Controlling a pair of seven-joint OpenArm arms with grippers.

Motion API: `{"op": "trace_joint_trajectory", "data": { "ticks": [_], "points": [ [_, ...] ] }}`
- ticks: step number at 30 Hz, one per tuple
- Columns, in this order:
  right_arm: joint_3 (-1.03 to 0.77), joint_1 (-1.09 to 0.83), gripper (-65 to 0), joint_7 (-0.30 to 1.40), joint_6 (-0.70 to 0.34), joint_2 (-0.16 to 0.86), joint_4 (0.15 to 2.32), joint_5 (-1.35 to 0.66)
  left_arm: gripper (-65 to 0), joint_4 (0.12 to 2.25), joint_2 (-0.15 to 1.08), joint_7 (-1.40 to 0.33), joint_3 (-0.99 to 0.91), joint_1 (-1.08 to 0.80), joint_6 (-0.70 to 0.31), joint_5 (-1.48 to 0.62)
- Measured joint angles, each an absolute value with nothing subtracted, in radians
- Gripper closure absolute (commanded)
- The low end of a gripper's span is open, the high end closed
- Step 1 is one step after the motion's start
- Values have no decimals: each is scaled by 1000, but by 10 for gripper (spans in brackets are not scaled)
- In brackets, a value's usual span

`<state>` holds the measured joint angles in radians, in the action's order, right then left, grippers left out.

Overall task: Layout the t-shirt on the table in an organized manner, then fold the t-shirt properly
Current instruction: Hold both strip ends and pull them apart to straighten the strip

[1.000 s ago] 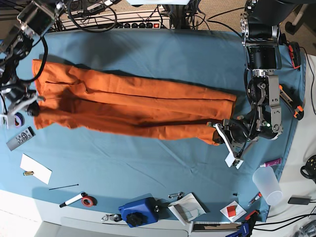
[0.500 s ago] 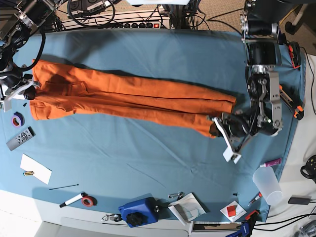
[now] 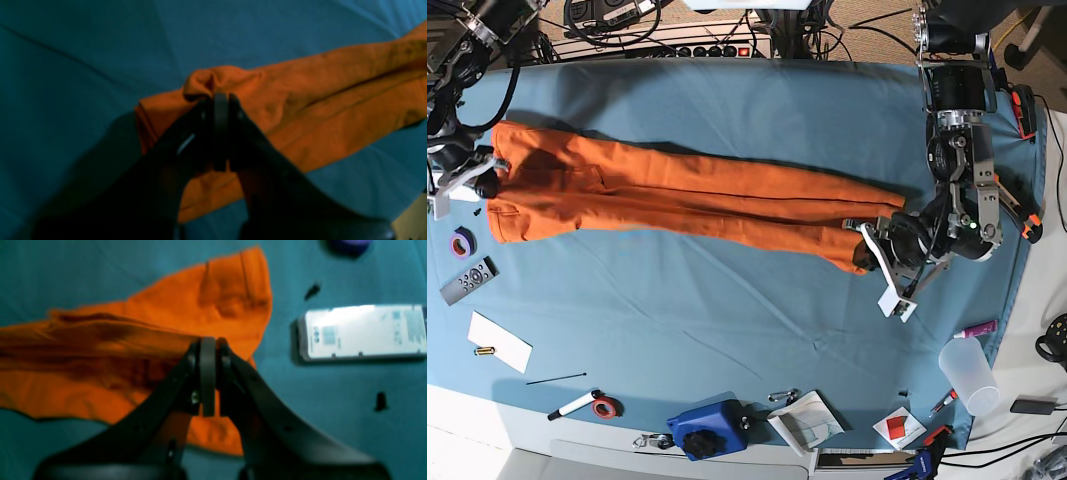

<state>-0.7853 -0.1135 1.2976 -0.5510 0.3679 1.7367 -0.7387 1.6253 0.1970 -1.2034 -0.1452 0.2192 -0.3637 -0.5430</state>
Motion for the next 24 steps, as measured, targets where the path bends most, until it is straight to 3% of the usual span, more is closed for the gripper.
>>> {"op": "trace_joint_trajectory", "data": {
  "ticks": [12, 24],
  "points": [
    [-785, -113, 0, 1338, -529, 368, 1737, -813, 0, 1625, 255, -1213, -145, 223, -364, -543],
    [-785, -144, 0, 1357, -567, 290, 1736, -677, 0, 1626, 253, -1219, -144, 125, -379, -546]
  ]
}}
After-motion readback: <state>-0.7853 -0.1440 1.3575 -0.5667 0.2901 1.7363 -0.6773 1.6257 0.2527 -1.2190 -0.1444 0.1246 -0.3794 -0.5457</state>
